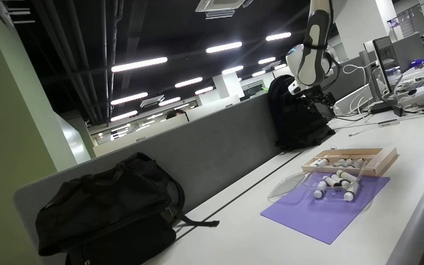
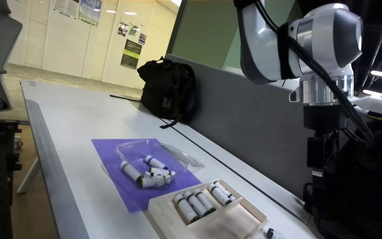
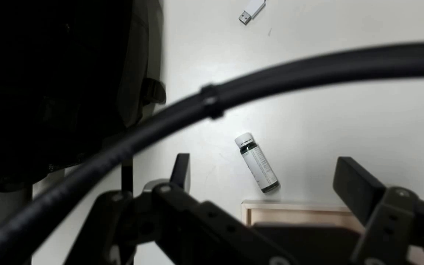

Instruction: Put five bottles on the tray

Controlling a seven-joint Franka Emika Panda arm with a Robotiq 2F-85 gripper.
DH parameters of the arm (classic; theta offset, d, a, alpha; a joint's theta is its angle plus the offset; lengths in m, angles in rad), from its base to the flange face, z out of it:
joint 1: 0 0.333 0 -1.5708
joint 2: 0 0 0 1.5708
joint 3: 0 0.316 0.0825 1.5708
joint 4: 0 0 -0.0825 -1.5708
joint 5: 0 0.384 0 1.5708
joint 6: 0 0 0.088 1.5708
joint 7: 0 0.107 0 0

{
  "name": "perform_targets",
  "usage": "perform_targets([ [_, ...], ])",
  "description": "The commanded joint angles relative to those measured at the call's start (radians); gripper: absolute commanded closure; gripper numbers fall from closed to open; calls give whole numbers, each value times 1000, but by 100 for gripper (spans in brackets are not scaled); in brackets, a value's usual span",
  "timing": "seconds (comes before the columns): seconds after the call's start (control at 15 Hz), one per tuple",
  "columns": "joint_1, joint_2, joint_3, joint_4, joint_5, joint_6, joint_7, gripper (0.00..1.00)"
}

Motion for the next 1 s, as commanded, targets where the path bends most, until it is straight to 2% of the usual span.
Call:
perform_targets([
  [0.0, 6, 1, -5, 0, 7, -1, -5, 0],
  [0.13, -8, 18, 8, 17, 18, -15, -42, 0],
  [0.47, -147, 116, 126, 69, 166, 85, -381, 0],
  [0.67, -237, 176, 213, 108, 279, 86, -591, 0],
  [0.93, -280, 255, 236, 167, 358, 45, -748, 0],
])
